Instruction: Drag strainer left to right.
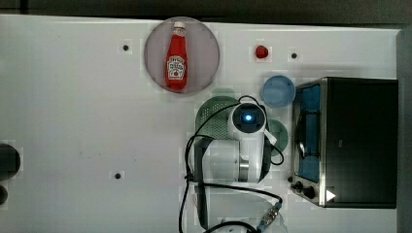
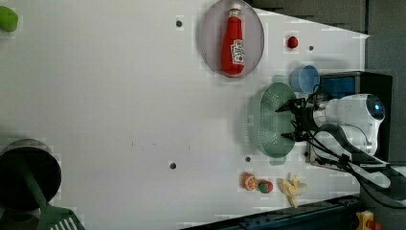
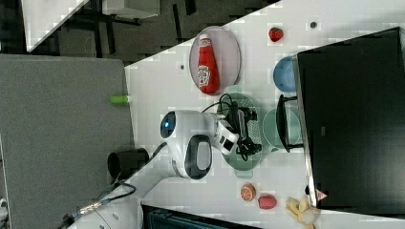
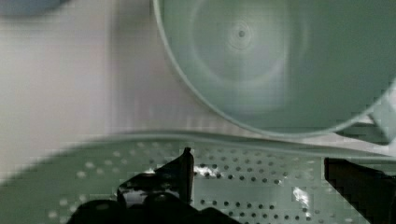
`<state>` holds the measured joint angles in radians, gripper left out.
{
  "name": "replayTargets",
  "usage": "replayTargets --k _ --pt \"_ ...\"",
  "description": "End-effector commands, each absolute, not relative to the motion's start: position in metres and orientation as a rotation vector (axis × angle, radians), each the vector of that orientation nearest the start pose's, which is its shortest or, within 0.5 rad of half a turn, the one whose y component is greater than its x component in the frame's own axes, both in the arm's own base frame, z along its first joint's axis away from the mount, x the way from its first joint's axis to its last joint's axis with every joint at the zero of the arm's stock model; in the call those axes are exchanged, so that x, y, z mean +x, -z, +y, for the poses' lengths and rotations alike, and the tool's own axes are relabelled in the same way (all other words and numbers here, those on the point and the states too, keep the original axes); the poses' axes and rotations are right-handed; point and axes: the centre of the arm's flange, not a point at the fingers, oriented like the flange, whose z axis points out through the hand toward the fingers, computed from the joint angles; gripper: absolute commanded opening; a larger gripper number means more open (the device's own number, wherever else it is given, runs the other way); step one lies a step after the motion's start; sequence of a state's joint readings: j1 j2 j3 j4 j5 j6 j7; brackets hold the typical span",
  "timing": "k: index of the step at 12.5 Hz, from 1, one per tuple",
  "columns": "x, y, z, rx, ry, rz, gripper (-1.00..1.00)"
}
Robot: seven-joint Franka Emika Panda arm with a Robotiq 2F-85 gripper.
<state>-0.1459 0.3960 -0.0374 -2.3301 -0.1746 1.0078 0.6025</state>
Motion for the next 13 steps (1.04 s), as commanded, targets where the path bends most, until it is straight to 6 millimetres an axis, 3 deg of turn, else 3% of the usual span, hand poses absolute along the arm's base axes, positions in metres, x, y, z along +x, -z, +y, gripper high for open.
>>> replayTargets --k 1,5,9,11,13 --pt "0.515 -0.237 -0.05 -2.65 0.017 1.854 1.0" --pt "0.522 -0.363 -0.033 -2.74 0.007 1.828 1.0" --pt "0.504 -0.49 -0.038 -2.801 -0.174 1.572 1.0" --pt "0.496 -0.543 -0.038 -2.835 -0.096 1.412 1.0" --pt "0.478 -0.579 -0.036 -2.862 -0.082 1.36 1.0"
